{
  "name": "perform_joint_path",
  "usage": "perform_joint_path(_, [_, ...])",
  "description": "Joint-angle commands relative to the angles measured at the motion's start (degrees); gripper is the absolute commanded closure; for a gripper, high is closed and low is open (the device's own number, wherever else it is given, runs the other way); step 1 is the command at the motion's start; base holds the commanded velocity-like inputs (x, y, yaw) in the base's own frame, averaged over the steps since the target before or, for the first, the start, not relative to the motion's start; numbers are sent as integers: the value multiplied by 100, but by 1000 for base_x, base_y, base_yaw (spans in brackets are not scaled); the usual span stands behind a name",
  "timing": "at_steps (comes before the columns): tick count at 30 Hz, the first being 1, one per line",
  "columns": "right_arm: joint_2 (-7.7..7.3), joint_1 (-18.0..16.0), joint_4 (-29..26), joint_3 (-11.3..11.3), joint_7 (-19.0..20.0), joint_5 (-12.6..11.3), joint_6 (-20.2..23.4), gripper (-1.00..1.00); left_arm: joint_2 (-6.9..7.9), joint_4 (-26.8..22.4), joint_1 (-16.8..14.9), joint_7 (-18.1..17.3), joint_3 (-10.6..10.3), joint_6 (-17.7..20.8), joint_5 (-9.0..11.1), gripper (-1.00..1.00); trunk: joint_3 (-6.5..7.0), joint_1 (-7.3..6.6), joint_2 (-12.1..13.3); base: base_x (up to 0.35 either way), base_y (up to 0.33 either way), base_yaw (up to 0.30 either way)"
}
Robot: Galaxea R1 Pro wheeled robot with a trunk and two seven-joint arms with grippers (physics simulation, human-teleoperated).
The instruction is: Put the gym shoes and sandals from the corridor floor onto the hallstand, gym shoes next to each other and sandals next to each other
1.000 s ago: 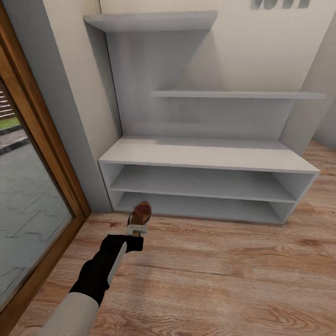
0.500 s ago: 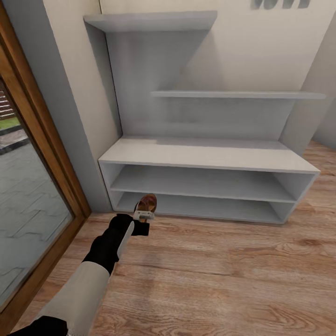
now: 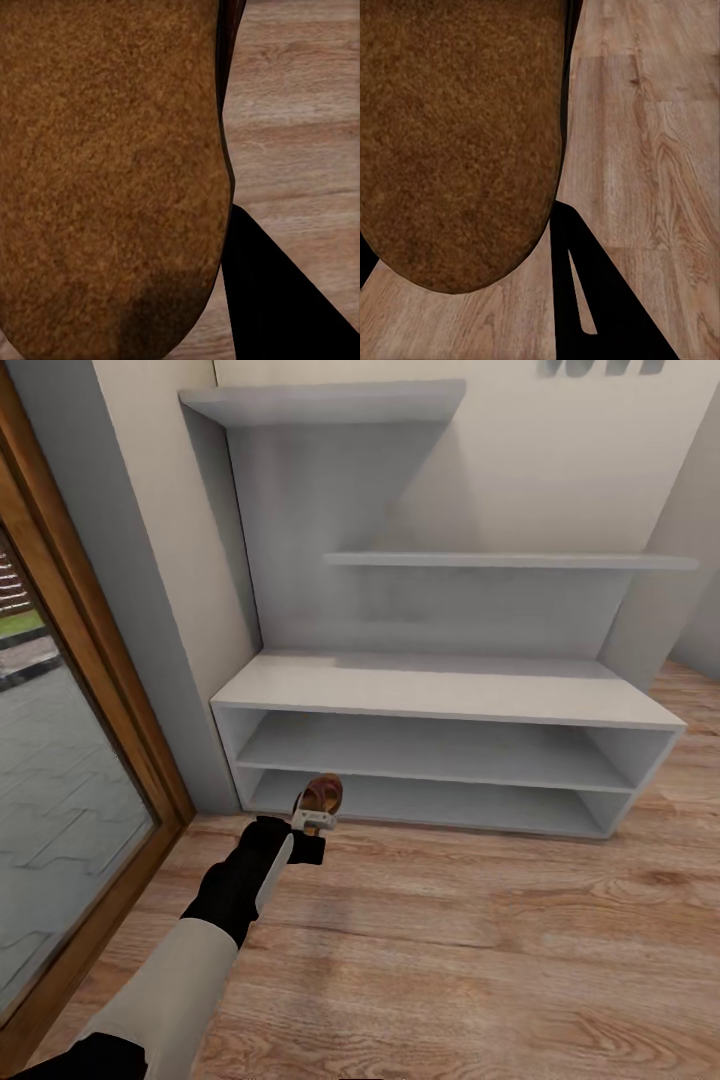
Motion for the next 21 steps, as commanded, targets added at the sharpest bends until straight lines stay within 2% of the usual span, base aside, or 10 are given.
perform_joint_path(1, [-2,-8,-8,-9,41,39,30,100,2,-7,-3,-21,-4,28,-9,100,-24,21,-44,0,0,0])
perform_joint_path(6, [-2,-8,-9,-9,37,39,30,100,10,-14,-3,-21,-5,14,-15,100,-160,35,-52,0,0,0])
perform_joint_path(9, [-2,-8,-9,-9,37,39,30,100,21,-9,-3,-24,-5,-120,-19,100,-254,42,-56,0,0,0])
perform_joint_path(15, [-2,-8,-9,-9,33,39,30,100,23,37,-3,-30,-19,-1128,-11,100,-443,58,-64,0,0,0])
perform_joint_path(17, [-2,-8,-9,-9,32,39,30,100,23,54,-3,-30,-21,-1342,-4,100,-461,58,-64,0,0,0])
perform_joint_path(21, [-2,-8,-9,-9,32,39,30,100,15,428,-3,-24,-23,-2064,0,100,-472,58,-64,0,0,0])
